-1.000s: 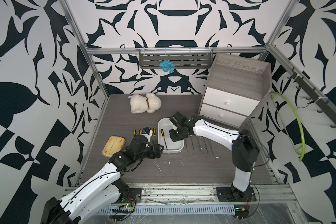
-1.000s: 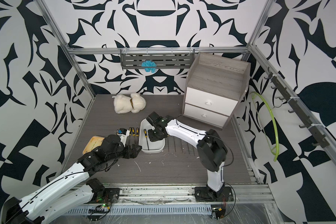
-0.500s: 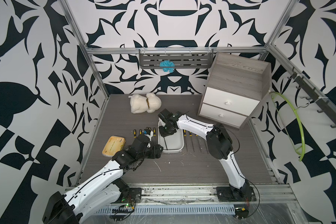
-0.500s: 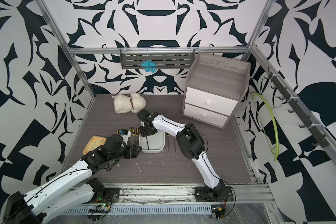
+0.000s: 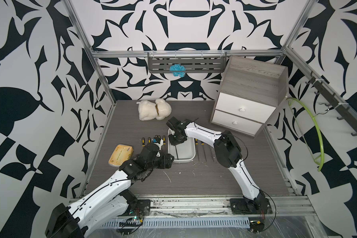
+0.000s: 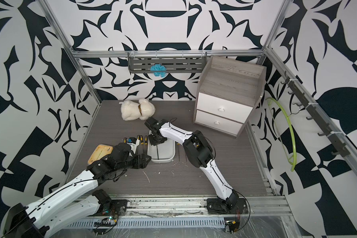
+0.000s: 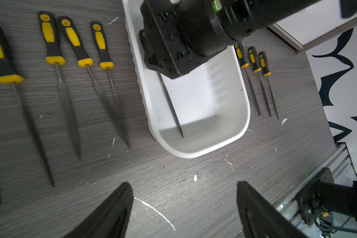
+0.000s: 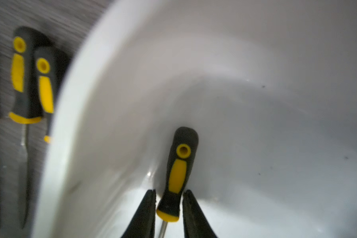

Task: Take the file tool out of the storage box
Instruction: Pick up the file tool from the storage box.

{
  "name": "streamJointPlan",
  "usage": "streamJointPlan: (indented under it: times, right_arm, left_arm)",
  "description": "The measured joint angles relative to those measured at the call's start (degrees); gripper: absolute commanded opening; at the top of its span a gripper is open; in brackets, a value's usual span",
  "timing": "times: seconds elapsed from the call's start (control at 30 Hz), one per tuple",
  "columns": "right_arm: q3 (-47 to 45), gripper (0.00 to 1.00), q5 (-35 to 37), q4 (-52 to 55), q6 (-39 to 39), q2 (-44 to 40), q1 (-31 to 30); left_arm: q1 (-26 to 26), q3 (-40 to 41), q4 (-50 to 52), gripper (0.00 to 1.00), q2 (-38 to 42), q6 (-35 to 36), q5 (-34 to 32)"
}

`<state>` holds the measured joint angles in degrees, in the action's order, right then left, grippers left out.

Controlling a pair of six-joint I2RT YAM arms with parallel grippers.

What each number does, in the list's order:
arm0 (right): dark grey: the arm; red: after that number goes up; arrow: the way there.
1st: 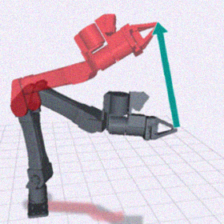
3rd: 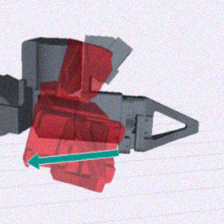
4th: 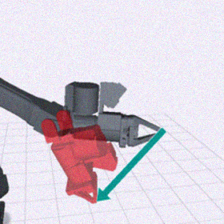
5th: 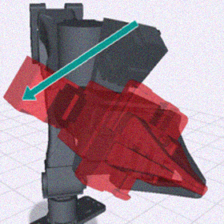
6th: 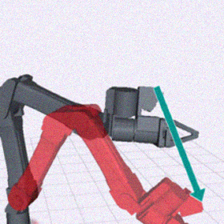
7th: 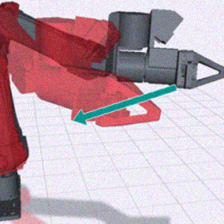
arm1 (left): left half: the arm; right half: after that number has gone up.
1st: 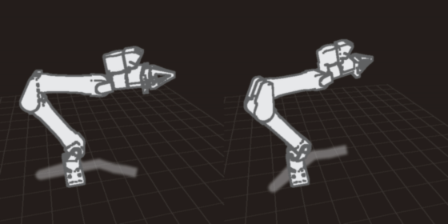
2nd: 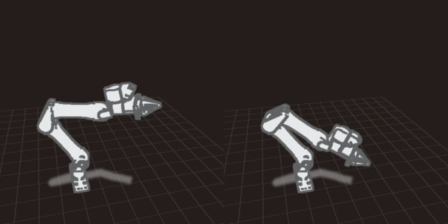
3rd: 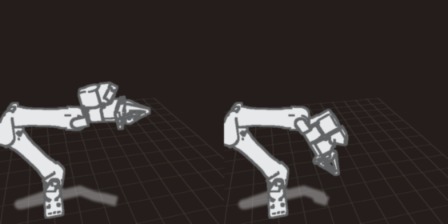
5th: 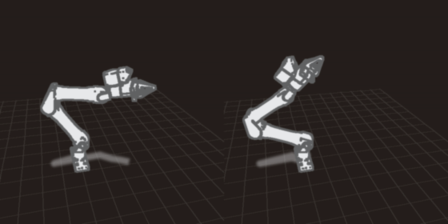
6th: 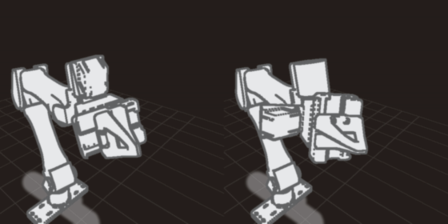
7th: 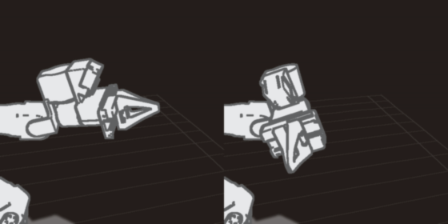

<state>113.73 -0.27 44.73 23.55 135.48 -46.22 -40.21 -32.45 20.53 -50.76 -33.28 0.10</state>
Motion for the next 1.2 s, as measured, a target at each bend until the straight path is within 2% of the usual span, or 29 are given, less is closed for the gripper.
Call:
streamJointPlan:
  times: [0.13, 0.33, 0.53, 0.63, 0.87, 0.93, 1.2]
  right_arm:
    - [0.0, 0.25, 3.2, 1.3, -0.3, 0.0, 0.1]
    - [2.2, 0.25, 3.5, 3.0, -1.2, 1.2, 0.1]
    - [3.4, 0.05, 4.1, 3.5, -2.0, 1.9, 0.4]
    - [2.9, 0.00, 4.1, 3.0, -2.2, 1.6, 0.5]
    - [0.4, 0.00, 2.8, 1.5, -2.4, -1.1, 0.5]
    - [-0.6, 0.00, 2.2, 0.4, -2.4, -2.9, 0.6]
    - [-5.6, 0.00, -0.1, -6.2, -2.8, -14.3, 0.7]
  left_arm:
    - [0.0, 0.0, -0.1, 0.84, -0.4, 0.0, 0.2]
    - [0.0, 0.0, -0.1, 0.84, -1.7, 0.0, 0.7]
    - [0.0, 0.0, -0.1, 0.84, -2.2, 0.0, 1.1]
    - [0.0, 0.0, -0.1, 0.84, -2.2, 0.0, 1.2]
    - [0.0, 0.0, -0.2, 0.84, -2.1, 0.0, 1.3]
    - [0.0, 0.0, -0.4, 0.89, -2.1, 0.0, 1.4]
    - [0.0, 0.4, -4.0, 0.91, 3.8, 0.3, 2.6]
